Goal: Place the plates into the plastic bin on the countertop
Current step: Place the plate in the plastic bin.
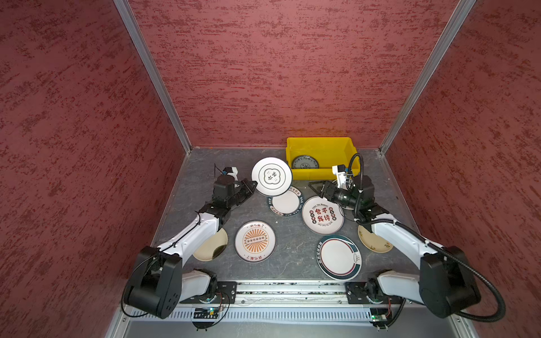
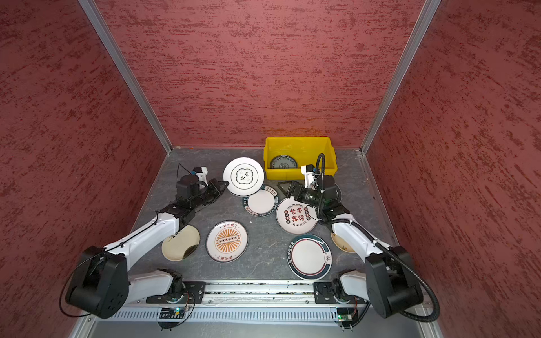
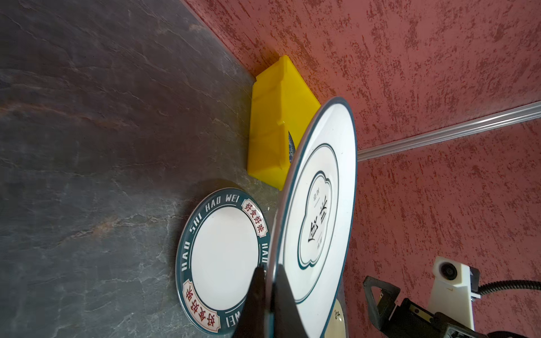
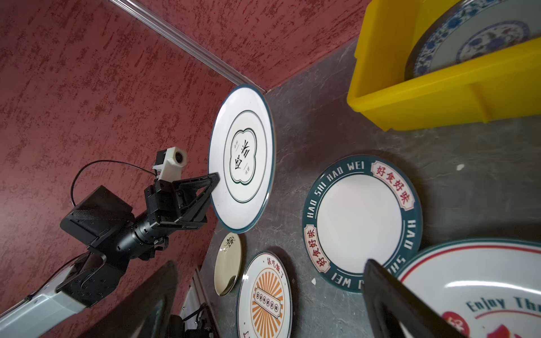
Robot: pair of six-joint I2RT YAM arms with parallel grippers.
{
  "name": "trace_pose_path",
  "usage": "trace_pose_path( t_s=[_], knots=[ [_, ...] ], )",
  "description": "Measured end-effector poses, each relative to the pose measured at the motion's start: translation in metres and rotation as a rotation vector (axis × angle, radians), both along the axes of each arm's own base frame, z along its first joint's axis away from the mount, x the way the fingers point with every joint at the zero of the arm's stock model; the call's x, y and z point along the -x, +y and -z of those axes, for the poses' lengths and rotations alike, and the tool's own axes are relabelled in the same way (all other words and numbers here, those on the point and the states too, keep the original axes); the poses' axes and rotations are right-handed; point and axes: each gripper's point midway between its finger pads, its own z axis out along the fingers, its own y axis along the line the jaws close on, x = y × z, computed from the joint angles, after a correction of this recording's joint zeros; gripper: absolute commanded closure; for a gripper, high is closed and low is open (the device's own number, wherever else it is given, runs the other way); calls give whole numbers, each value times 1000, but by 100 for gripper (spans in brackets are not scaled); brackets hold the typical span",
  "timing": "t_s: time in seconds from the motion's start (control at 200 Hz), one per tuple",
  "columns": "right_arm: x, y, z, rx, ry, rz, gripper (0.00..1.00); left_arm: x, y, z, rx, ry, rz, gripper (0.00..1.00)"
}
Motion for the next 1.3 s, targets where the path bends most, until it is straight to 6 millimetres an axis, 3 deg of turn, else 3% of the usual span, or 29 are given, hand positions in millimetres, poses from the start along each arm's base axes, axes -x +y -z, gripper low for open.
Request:
trace_pose_path(
  t_s=[0.16, 0.276, 0.411, 0.526, 0.661, 0.897, 1.132, 1.167, 1.262, 1.303],
  knots=[
    [3, 18, 8, -13, 23, -41, 2, 8, -30, -1, -4, -27, 58, 100],
    [4, 25, 15, -13, 41, -57, 5, 11, -49, 10, -5, -18, 99, 100],
    [3, 26, 20, -9, 53, -56, 9, 15, -59, 22, 5, -3, 117, 100],
    [0, 26, 22, -1, 56, -46, 18, 18, -66, 20, 17, -13, 128, 100],
    [-3, 26, 22, 4, 52, -41, 23, 22, -73, 15, 33, -32, 146, 100],
    [-11, 27, 23, 19, 53, -26, 56, 24, -71, 12, 52, -45, 131, 100],
    [-18, 22, 34, 34, 85, 13, 98, 23, -69, 9, 60, -58, 119, 100],
    [-19, 22, 33, 22, 98, 16, 100, 23, -68, 11, 57, -50, 116, 100],
    [-20, 22, 30, 15, 97, 17, 100, 24, -67, 13, 50, -50, 115, 65],
    [-20, 23, 30, 25, 90, 16, 100, 24, -67, 14, 45, -49, 118, 45]
  ],
)
